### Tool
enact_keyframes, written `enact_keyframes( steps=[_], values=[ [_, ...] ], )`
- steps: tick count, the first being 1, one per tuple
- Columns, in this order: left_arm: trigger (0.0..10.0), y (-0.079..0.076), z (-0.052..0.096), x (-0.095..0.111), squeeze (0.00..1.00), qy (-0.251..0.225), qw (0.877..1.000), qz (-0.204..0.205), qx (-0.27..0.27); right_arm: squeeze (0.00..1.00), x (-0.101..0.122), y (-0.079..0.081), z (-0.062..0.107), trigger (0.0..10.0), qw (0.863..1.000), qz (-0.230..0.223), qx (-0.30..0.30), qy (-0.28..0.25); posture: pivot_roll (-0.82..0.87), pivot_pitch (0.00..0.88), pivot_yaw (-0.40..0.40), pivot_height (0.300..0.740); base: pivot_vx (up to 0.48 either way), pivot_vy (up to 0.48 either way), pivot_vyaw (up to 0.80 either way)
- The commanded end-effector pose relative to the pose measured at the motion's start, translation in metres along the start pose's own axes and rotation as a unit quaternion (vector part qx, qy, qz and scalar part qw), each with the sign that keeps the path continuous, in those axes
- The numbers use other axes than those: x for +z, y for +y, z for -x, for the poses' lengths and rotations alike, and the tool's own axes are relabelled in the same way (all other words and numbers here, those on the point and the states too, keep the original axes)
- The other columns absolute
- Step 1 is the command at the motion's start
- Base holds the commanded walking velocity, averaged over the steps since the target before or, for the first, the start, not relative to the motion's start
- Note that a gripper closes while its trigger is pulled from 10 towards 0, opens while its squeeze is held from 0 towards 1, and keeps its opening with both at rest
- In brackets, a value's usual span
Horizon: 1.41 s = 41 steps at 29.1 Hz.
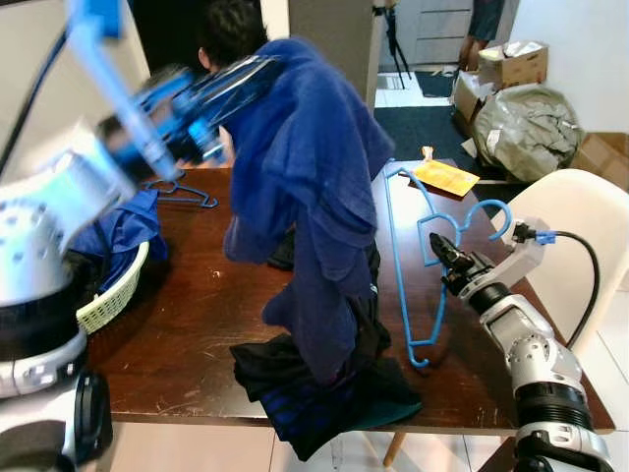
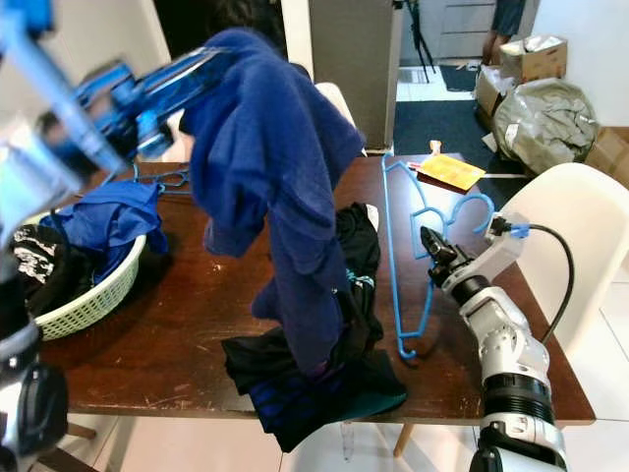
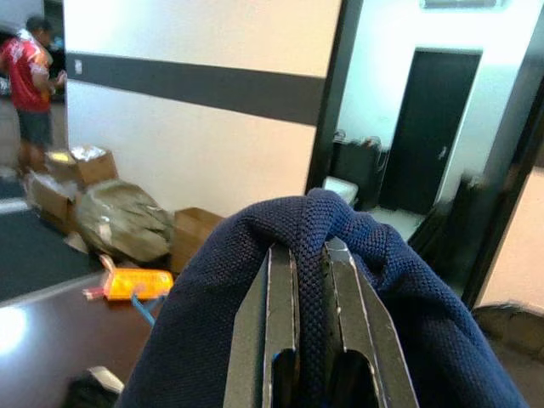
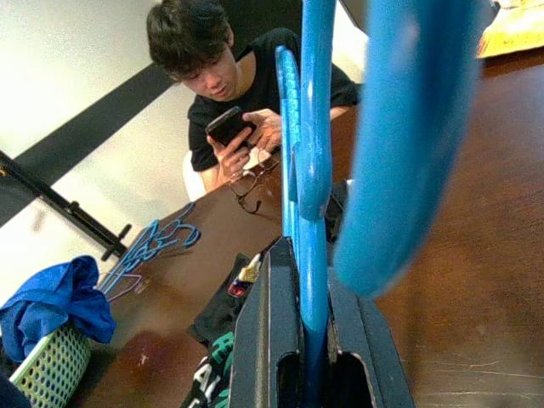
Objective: Hang hanger
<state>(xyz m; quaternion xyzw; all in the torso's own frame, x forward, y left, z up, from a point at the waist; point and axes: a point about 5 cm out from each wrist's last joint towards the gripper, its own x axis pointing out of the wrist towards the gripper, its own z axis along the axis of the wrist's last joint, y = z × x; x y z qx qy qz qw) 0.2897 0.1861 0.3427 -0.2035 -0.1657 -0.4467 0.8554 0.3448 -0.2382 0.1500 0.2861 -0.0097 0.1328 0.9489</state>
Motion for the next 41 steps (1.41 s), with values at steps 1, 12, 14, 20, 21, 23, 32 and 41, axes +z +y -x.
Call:
enact_keyframes(
  steps=[1, 12, 14, 20, 21, 23, 32, 41],
  values=[
    [0.0, 0.029, 0.025, -0.009, 0.00, 0.006, 0.995, 0.028, 0.091, 0.00, 0.001, 0.001, 0.000, 10.0, 1.000, -0.006, 0.004, -0.006, 0.03, 0.000, 0.050, 0.735, 0.000, 0.000, 0.00],
    [10.0, 0.101, 0.115, -0.045, 0.00, 0.111, 0.907, 0.013, 0.406, 0.00, 0.002, 0.001, -0.001, 10.0, 1.000, -0.006, 0.006, -0.004, 0.04, 0.000, 0.040, 0.735, 0.000, 0.000, 0.00],
    [10.0, 0.101, 0.115, -0.045, 0.00, 0.111, 0.907, 0.013, 0.406, 0.00, 0.002, 0.001, -0.001, 10.0, 1.000, -0.006, 0.006, -0.004, 0.04, 0.000, 0.040, 0.735, 0.000, 0.000, 0.00],
    [10.0, 0.108, 0.129, -0.056, 1.00, 0.133, 0.887, -0.009, 0.441, 0.00, 0.002, 0.001, -0.002, 10.0, 1.000, -0.003, 0.006, -0.001, 0.03, 0.000, 0.035, 0.735, 0.000, 0.000, 0.00],
    [10.0, 0.108, 0.129, -0.056, 1.00, 0.133, 0.887, -0.009, 0.441, 0.00, 0.002, 0.001, -0.002, 10.0, 1.000, -0.003, 0.006, -0.001, 0.03, 0.000, 0.035, 0.735, 0.000, 0.000, 0.00],
    [10.0, 0.109, 0.124, -0.060, 1.00, 0.160, 0.884, -0.049, 0.437, 0.00, 0.002, 0.001, -0.002, 10.0, 1.000, -0.001, 0.004, 0.000, 0.02, 0.000, 0.040, 0.735, 0.000, 0.000, 0.00],
    [10.0, 0.065, 0.071, -0.076, 1.00, 0.273, 0.907, -0.214, 0.240, 0.00, 0.003, 0.000, -0.001, 10.0, 1.000, -0.002, 0.002, 0.000, 0.03, 0.000, 0.034, 0.735, 0.000, 0.000, 0.00],
    [10.0, -0.006, 0.028, -0.148, 0.00, 0.307, 0.945, -0.111, 0.012, 0.00, 0.003, 0.000, -0.001, 10.0, 1.000, -0.001, 0.002, 0.002, 0.02, 0.000, 0.036, 0.735, 0.000, 0.000, 0.00]
  ],
)
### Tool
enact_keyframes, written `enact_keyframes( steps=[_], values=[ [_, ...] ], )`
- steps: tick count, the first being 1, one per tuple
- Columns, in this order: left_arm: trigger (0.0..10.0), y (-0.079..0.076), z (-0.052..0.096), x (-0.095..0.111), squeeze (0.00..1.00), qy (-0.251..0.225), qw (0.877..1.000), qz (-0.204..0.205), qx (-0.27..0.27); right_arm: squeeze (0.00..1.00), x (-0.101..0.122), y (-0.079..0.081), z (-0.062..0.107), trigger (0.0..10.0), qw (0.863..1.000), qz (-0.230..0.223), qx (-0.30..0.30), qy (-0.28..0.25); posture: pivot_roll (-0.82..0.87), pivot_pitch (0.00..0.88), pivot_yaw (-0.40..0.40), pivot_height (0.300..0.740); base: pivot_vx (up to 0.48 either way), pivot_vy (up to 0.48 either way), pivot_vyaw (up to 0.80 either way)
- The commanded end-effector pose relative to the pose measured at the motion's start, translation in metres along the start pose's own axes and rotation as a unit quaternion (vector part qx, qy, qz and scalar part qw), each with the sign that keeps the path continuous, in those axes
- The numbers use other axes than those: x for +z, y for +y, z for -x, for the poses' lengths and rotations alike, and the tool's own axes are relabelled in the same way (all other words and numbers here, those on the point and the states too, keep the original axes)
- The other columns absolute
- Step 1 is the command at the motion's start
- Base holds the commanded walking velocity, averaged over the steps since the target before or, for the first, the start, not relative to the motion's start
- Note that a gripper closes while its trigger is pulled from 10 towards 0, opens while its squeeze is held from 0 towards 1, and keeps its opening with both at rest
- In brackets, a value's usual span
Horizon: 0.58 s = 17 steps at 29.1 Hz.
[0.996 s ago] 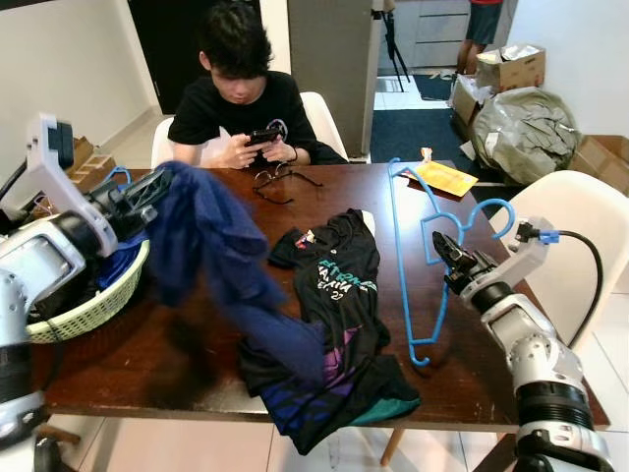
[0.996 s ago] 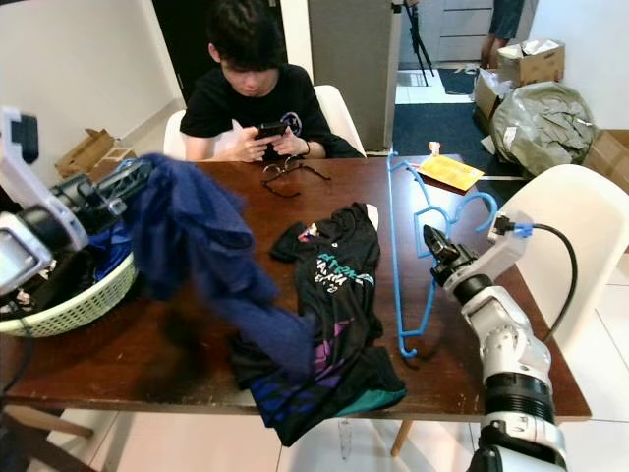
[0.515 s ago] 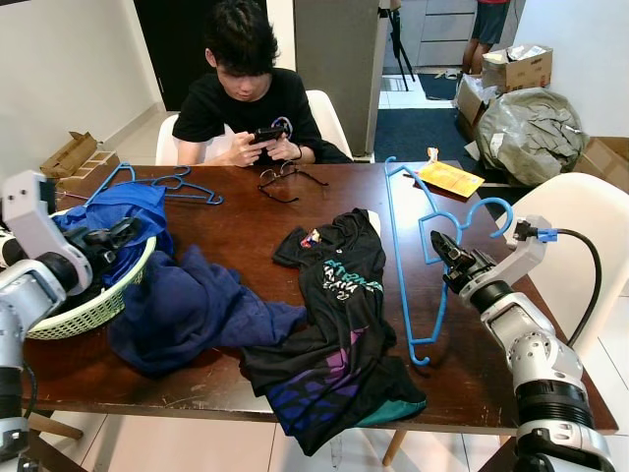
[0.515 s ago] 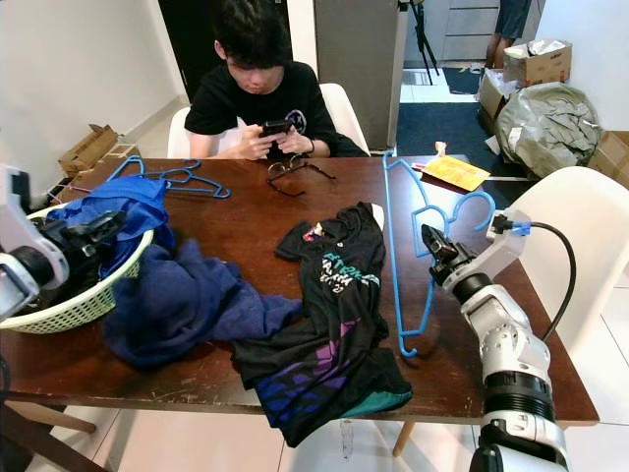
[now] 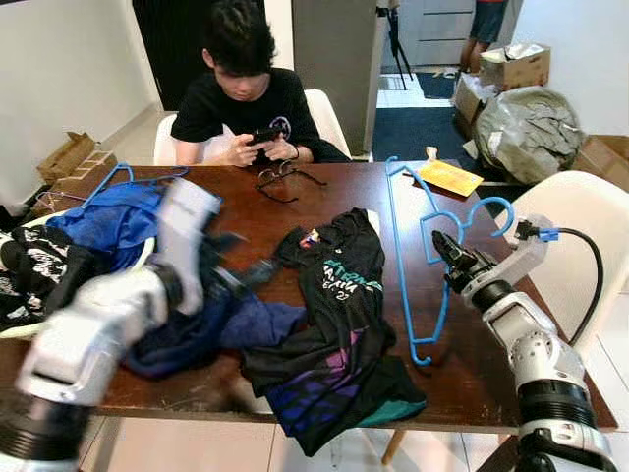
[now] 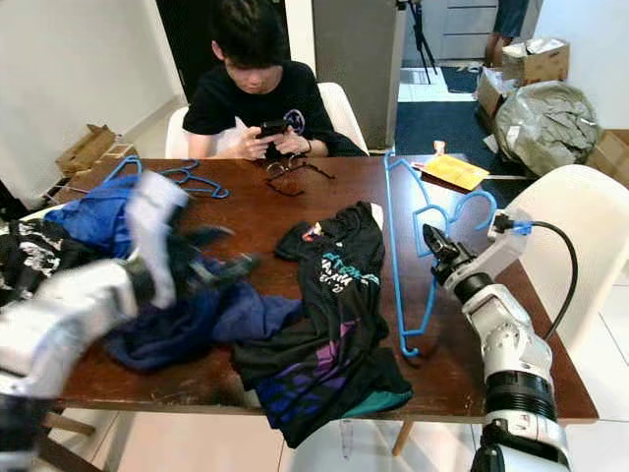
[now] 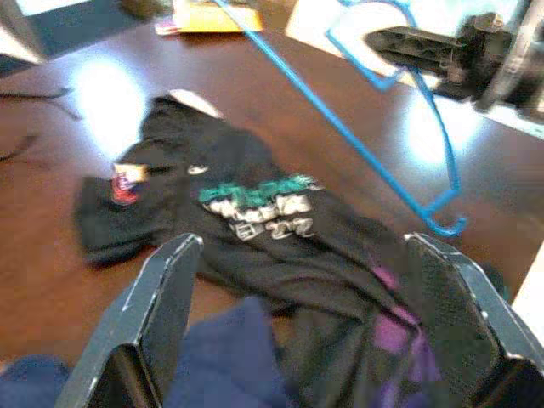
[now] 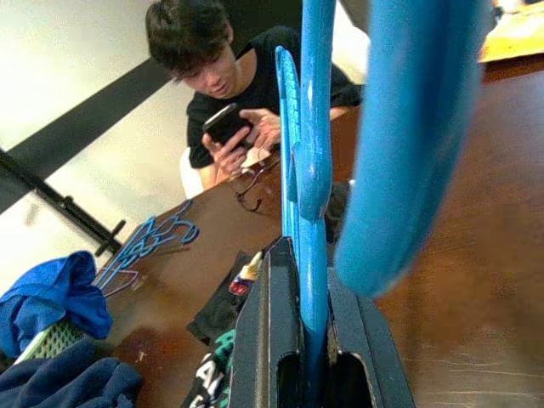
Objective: Hang hanger
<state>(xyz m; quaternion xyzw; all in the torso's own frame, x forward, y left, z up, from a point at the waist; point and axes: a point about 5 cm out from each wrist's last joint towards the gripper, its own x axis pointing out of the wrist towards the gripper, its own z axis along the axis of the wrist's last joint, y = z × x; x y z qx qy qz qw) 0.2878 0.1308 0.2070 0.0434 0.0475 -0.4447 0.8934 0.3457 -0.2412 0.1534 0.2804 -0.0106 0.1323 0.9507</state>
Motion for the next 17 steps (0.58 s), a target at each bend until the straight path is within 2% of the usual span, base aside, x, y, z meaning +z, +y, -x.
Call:
enact_keyframes(
  steps=[1, 2, 3, 4, 5, 6, 7, 9, 13, 17],
  values=[
    [10.0, -0.014, -0.006, -0.012, 0.00, 0.039, 0.999, 0.009, -0.032, 0.00, -0.001, 0.001, 0.000, 10.0, 1.000, -0.007, 0.002, 0.002, 0.01, 0.000, 0.042, 0.735, 0.000, 0.000, 0.00],
    [10.0, -0.017, -0.010, -0.021, 0.00, 0.073, 0.997, 0.006, -0.029, 0.00, -0.001, 0.000, 0.000, 10.0, 1.000, -0.007, 0.001, 0.002, 0.01, 0.000, 0.042, 0.735, 0.000, 0.000, 0.00],
    [10.0, -0.017, -0.010, -0.021, 0.00, 0.073, 0.997, 0.006, -0.029, 0.00, -0.001, 0.000, 0.000, 10.0, 1.000, -0.007, 0.001, 0.002, 0.01, 0.000, 0.042, 0.735, 0.000, 0.000, 0.00],
    [10.0, -0.016, -0.011, -0.029, 0.00, 0.106, 0.994, 0.000, -0.012, 0.00, -0.001, 0.000, 0.001, 10.0, 1.000, -0.007, 0.000, 0.001, 0.01, 0.000, 0.044, 0.735, 0.000, 0.000, 0.00],
    [10.0, -0.016, -0.011, -0.029, 0.00, 0.106, 0.994, 0.000, -0.012, 0.00, -0.001, 0.000, 0.001, 10.0, 1.000, -0.007, 0.000, 0.001, 0.01, 0.000, 0.044, 0.735, 0.000, 0.000, 0.00],
    [10.0, -0.013, -0.010, -0.036, 0.00, 0.142, 0.990, -0.004, 0.004, 0.00, -0.001, -0.001, 0.001, 10.0, 1.000, -0.007, -0.001, 0.001, 0.02, 0.000, 0.045, 0.735, 0.000, 0.000, 0.00],
    [10.0, -0.013, -0.010, -0.036, 0.00, 0.142, 0.990, -0.004, 0.004, 0.00, -0.001, -0.001, 0.001, 10.0, 1.000, -0.007, -0.001, 0.001, 0.02, 0.000, 0.045, 0.735, 0.000, 0.000, 0.00],
    [10.0, -0.007, -0.004, -0.050, 0.00, 0.205, 0.978, -0.032, 0.031, 0.00, -0.001, -0.001, 0.001, 10.0, 1.000, -0.008, -0.001, 0.000, 0.02, 0.000, 0.044, 0.735, 0.000, 0.000, 0.00],
    [10.0, -0.006, -0.001, -0.054, 0.00, 0.223, 0.973, -0.045, 0.038, 0.00, -0.001, -0.001, 0.001, 10.0, 1.000, -0.008, -0.001, 0.000, 0.02, 0.000, 0.044, 0.735, 0.000, 0.000, 0.00],
    [10.0, 0.006, 0.001, -0.057, 0.00, 0.248, 0.963, -0.071, 0.082, 0.00, -0.002, 0.000, 0.000, 10.0, 1.000, -0.008, 0.000, 0.002, 0.02, 0.000, 0.041, 0.735, 0.000, 0.000, 0.00]
  ],
)
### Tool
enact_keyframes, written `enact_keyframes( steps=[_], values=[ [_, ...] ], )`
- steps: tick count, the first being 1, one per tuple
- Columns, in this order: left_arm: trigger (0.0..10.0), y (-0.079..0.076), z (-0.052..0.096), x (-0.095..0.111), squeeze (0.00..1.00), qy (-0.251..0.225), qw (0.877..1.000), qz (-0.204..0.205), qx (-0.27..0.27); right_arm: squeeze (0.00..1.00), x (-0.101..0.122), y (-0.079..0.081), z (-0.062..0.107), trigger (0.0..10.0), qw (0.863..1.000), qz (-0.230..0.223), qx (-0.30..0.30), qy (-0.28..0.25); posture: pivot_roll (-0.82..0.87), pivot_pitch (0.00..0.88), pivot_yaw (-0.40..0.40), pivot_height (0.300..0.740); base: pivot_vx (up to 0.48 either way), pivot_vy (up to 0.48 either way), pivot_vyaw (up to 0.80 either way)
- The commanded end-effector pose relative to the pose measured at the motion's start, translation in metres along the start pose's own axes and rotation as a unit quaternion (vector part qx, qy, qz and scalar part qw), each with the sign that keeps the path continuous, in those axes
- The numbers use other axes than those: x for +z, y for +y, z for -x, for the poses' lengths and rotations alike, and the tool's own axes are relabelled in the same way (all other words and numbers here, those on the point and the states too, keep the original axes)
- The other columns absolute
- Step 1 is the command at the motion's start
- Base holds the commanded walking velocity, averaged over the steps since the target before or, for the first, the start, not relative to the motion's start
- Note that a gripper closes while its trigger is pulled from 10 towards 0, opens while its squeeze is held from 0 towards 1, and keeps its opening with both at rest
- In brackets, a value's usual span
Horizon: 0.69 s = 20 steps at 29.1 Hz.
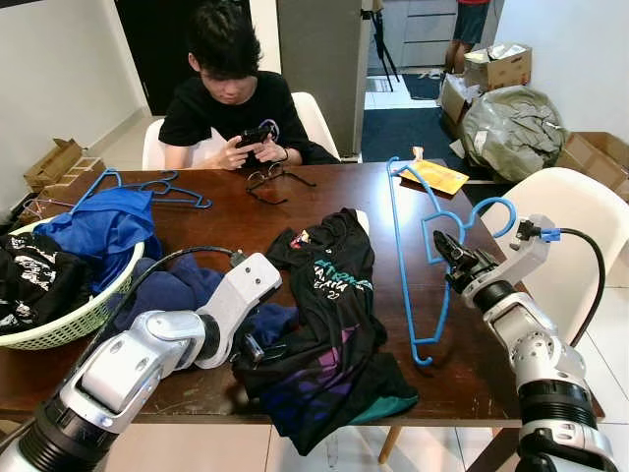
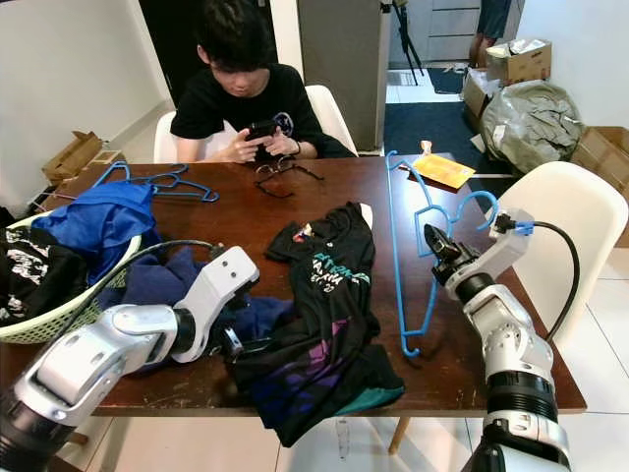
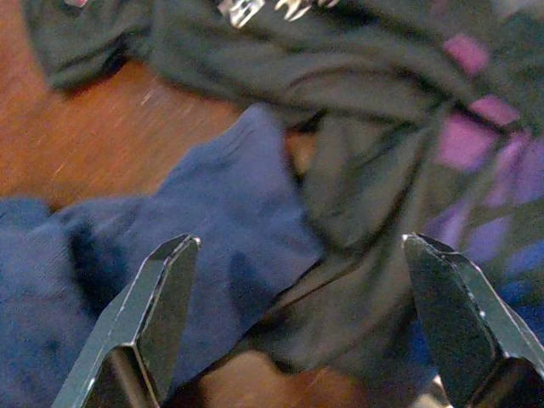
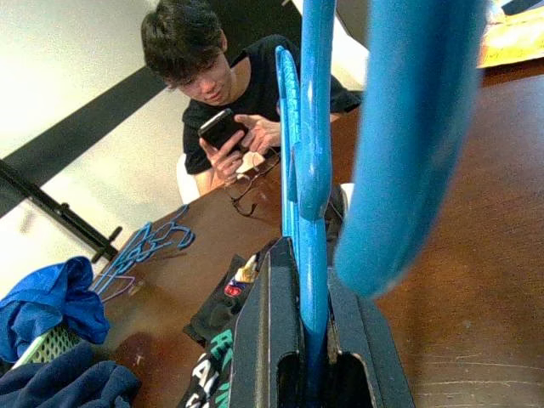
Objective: Hang hanger
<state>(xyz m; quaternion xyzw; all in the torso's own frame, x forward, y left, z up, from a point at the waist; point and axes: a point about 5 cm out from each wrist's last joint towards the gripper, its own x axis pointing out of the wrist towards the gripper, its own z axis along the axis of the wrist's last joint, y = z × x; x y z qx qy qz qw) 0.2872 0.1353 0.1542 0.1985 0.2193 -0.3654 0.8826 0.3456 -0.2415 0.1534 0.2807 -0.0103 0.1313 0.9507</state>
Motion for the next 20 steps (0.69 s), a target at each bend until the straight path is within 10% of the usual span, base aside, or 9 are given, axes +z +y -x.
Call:
enact_keyframes(
  steps=[1, 20],
  values=[
    [10.0, 0.005, 0.001, -0.006, 0.00, 0.022, 1.000, -0.010, 0.018, 0.00, -0.002, 0.000, 0.000, 10.0, 1.000, -0.007, 0.001, 0.003, 0.02, 0.000, 0.041, 0.735, 0.000, 0.000, 0.00],
    [10.0, 0.007, -0.026, -0.019, 0.00, 0.035, 0.998, 0.003, 0.051, 0.00, -0.001, 0.000, 0.002, 10.0, 1.000, -0.006, -0.002, 0.003, 0.00, 0.000, 0.042, 0.735, 0.000, 0.000, 0.00]
  ],
)
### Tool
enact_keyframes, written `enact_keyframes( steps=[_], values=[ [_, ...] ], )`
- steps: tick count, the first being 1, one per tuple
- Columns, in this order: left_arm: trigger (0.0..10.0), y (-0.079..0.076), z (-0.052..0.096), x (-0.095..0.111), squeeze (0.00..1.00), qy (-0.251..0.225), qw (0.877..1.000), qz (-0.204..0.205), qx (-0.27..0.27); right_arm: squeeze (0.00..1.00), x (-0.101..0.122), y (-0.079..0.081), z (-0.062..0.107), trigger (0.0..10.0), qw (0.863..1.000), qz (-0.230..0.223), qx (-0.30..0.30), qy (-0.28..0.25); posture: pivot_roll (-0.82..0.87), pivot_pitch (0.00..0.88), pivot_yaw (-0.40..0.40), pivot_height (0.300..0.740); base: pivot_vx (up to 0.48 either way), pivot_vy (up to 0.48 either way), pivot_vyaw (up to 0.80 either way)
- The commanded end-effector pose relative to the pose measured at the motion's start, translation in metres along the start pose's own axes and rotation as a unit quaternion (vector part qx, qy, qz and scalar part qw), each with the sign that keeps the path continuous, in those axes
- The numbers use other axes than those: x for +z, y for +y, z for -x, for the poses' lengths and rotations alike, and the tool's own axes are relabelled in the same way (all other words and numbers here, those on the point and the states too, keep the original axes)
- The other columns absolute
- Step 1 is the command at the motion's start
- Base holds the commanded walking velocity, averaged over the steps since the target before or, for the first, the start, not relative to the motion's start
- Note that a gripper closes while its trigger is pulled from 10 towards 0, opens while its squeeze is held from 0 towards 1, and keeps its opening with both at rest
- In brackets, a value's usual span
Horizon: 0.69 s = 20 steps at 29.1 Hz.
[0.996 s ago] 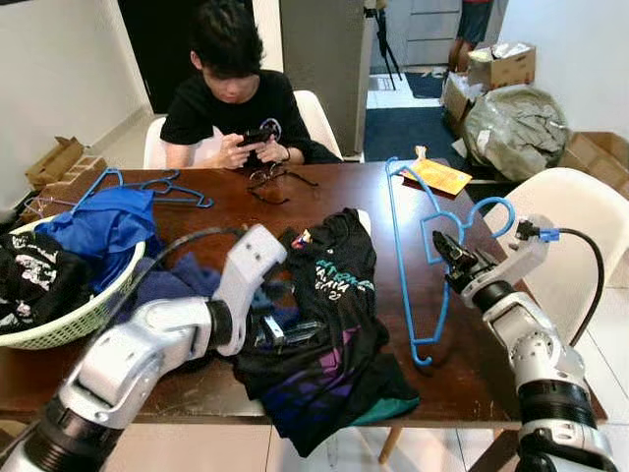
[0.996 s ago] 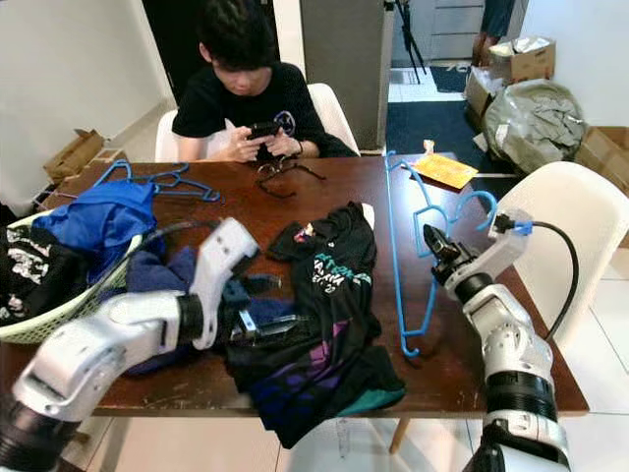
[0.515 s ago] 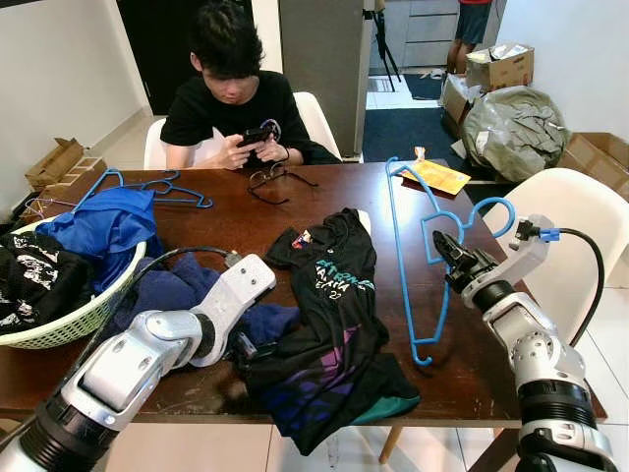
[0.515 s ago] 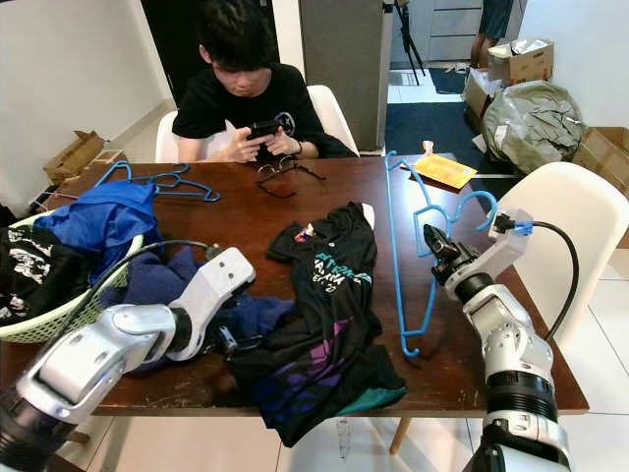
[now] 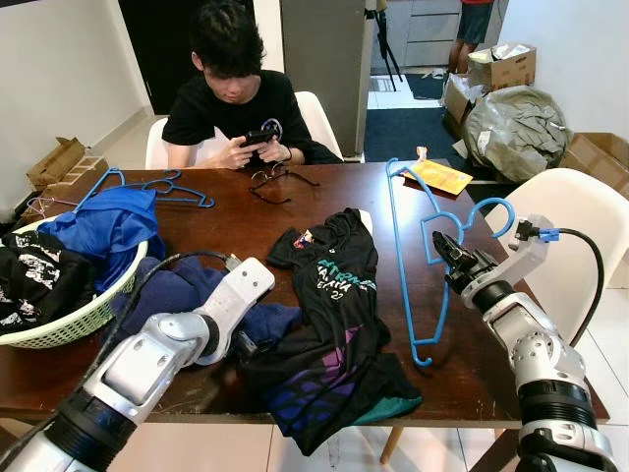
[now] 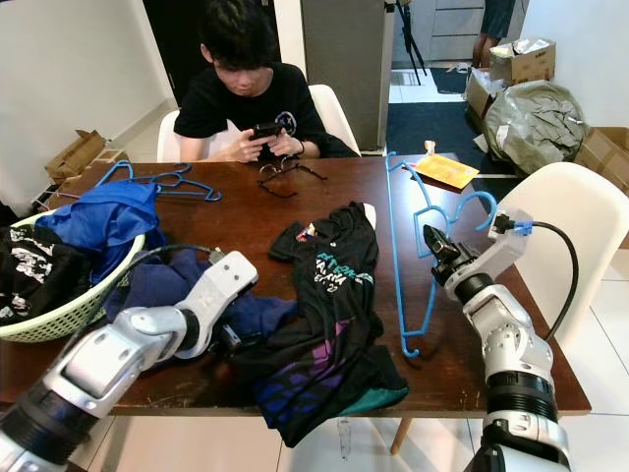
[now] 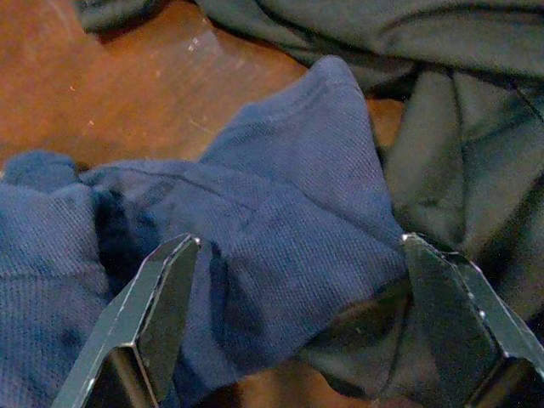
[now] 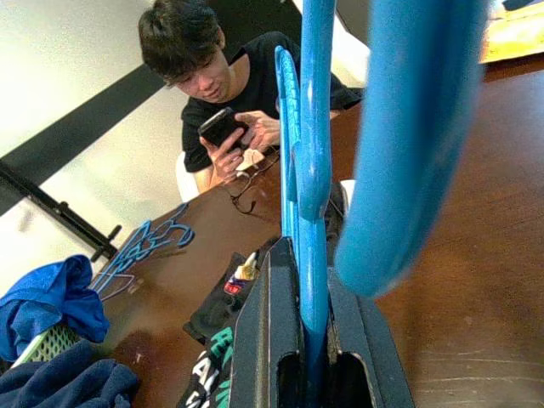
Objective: Hang hanger
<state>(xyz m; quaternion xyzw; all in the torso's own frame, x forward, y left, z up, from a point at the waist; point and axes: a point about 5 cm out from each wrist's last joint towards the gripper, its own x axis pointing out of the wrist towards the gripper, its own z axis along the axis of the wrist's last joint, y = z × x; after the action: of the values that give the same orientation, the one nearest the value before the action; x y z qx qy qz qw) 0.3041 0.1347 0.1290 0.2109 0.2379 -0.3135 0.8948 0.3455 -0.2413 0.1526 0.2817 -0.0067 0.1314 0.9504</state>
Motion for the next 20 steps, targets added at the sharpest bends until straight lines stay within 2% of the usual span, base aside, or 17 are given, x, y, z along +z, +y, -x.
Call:
enact_keyframes(
  steps=[1, 8, 9, 10, 11, 20],
  values=[
    [10.0, 0.000, -0.002, -0.002, 0.00, 0.006, 1.000, -0.007, 0.002, 0.00, -0.001, 0.000, 0.001, 10.0, 1.000, -0.004, -0.001, 0.000, 0.00, 0.000, 0.042, 0.735, 0.000, 0.000, 0.00],
    [10.0, -0.008, -0.009, -0.007, 0.00, 0.011, 1.000, -0.006, -0.015, 0.00, 0.000, -0.001, 0.003, 10.0, 1.000, -0.002, -0.003, 0.001, -0.01, 0.000, 0.043, 0.735, 0.000, 0.000, 0.00],
    [5.0, -0.008, -0.010, -0.010, 0.00, 0.016, 1.000, -0.006, -0.016, 0.00, 0.000, -0.001, 0.004, 10.0, 1.000, -0.001, -0.003, 0.001, -0.01, 0.000, 0.043, 0.735, 0.000, 0.000, 0.00],
    [5.0, -0.008, -0.010, -0.010, 0.00, 0.016, 1.000, -0.006, -0.016, 0.00, 0.000, -0.001, 0.004, 10.0, 1.000, -0.001, -0.003, 0.001, -0.01, 0.000, 0.043, 0.735, 0.000, 0.000, 0.00],
    [0.0, -0.008, -0.010, -0.013, 0.00, 0.020, 1.000, -0.007, -0.014, 0.00, 0.000, -0.001, 0.005, 10.0, 1.000, -0.001, -0.004, 0.001, -0.01, 0.000, 0.043, 0.735, 0.000, 0.000, 0.00],
    [0.0, -0.004, -0.009, -0.021, 0.00, 0.035, 0.999, -0.014, -0.007, 0.00, 0.001, -0.001, 0.005, 10.0, 1.000, -0.002, -0.005, 0.001, 0.00, 0.000, 0.043, 0.735, 0.000, 0.000, 0.00]
  ],
)
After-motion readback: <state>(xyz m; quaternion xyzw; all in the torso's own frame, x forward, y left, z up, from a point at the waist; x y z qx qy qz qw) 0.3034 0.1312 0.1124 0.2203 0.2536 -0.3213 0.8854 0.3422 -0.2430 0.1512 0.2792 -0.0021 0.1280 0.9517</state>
